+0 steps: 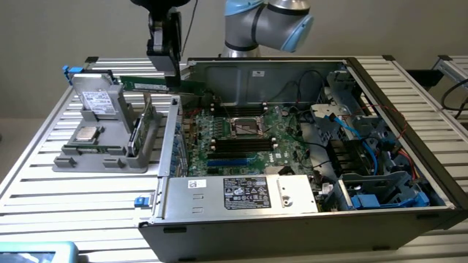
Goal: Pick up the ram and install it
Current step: 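Pick up the ram and move it above insertion slot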
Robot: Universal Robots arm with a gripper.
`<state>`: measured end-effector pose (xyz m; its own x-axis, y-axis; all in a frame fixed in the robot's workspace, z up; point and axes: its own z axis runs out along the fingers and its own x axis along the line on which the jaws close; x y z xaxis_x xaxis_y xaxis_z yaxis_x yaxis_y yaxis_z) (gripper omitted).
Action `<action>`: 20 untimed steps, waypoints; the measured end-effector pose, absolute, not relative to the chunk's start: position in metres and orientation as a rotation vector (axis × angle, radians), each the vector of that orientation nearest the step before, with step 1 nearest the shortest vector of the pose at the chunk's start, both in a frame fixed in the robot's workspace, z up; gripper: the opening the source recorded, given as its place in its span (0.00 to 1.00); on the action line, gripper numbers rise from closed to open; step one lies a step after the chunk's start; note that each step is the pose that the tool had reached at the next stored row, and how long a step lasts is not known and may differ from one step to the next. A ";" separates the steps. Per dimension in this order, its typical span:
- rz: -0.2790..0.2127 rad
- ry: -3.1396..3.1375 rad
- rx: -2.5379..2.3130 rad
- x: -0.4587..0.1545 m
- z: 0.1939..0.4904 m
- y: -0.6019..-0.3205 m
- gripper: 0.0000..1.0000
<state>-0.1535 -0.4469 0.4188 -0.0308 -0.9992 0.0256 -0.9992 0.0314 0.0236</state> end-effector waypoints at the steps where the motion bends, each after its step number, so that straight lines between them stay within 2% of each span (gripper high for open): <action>1: 0.001 -2.230 2.162 -0.149 0.419 -0.447 0.13; 13: 0.000 -2.227 2.159 -0.094 0.415 -0.447 0.13; 20: 0.017 -2.224 2.156 -0.063 0.409 -0.443 0.13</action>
